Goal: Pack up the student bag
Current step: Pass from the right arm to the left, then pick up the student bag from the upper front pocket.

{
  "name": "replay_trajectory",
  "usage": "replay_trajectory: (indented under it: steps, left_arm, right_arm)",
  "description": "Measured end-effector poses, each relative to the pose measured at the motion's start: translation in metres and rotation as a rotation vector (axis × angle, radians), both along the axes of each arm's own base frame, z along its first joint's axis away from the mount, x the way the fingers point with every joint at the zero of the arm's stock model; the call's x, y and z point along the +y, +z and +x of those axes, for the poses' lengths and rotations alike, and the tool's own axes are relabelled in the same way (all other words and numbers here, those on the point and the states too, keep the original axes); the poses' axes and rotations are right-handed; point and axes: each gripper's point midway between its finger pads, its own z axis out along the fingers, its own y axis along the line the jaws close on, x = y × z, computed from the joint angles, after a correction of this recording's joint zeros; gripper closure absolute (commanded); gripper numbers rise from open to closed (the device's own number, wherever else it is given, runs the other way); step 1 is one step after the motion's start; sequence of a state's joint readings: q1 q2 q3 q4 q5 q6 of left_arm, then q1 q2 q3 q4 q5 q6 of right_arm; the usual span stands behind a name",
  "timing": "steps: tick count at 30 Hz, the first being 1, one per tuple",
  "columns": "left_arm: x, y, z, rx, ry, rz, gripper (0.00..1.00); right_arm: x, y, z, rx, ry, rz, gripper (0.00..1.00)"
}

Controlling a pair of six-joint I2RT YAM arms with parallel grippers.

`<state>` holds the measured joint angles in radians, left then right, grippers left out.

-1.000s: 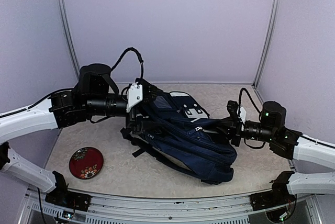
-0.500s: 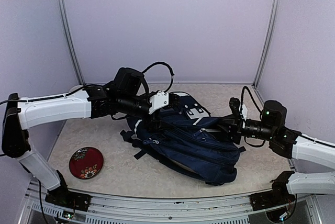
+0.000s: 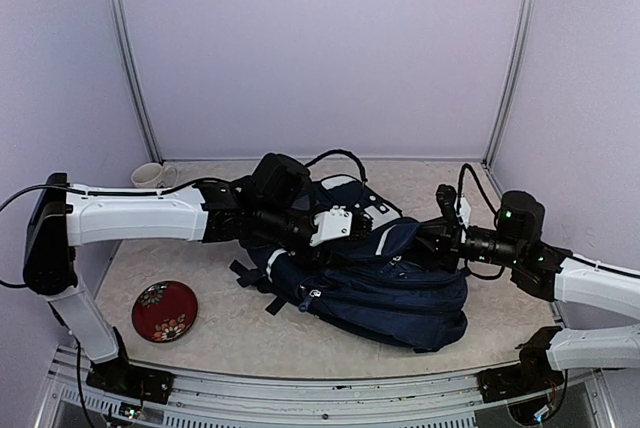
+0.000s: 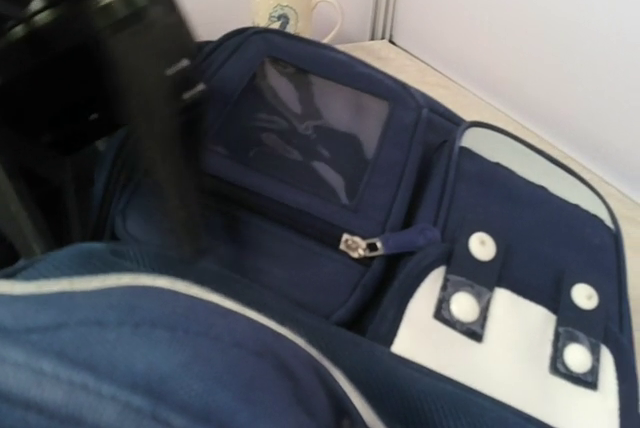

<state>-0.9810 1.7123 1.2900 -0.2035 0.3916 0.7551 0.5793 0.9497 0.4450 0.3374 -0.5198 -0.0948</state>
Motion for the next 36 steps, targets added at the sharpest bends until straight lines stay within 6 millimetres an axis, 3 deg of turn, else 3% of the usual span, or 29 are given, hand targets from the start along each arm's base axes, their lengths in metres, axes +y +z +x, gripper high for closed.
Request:
replay_trajectory:
  steps: [2,8,14,16,18,19,24,28,31,36]
  left_arm:
    - [-0.003,-0.003,-0.005,-0.015,-0.011,-0.004,0.99]
    - [-0.003,-0.004,-0.009,-0.071,0.015,-0.043,1.00]
    - [0.004,0.015,0.003,-0.054,0.165,-0.098,1.00]
    - [0.004,0.022,0.007,-0.041,0.219,-0.118,1.00]
    - [0.003,0.028,0.011,-0.027,0.265,-0.134,1.00]
    - [0.001,0.032,0.014,-0.021,0.288,-0.139,1.00]
    - [-0.020,0.061,0.047,-0.013,0.418,-0.166,1.00]
    - [-0.032,0.064,0.060,0.016,0.475,-0.181,1.00]
    - [-0.036,0.059,0.060,0.042,0.487,-0.182,1.00]
    - [-0.040,0.056,0.060,0.057,0.495,-0.183,1.00]
  right_arm:
    - [-0.001,0.001,0.002,0.000,-0.006,0.004,1.00]
    - [-0.002,0.002,0.003,0.002,-0.011,0.012,0.97]
    - [-0.002,0.009,0.014,0.050,-0.054,0.007,0.58]
    - [-0.003,0.020,0.020,0.073,-0.080,0.004,0.38]
    - [-0.006,0.033,0.022,0.103,-0.110,0.003,0.04]
    - [-0.009,0.038,0.022,0.123,-0.129,0.000,0.01]
    - [-0.028,0.067,0.013,0.260,-0.217,-0.025,0.00]
    - [-0.037,0.079,0.003,0.381,-0.259,-0.007,0.00]
    - [-0.039,0.072,-0.001,0.498,-0.298,0.012,0.01]
    - [-0.038,0.048,0.009,0.627,-0.422,0.006,0.00]
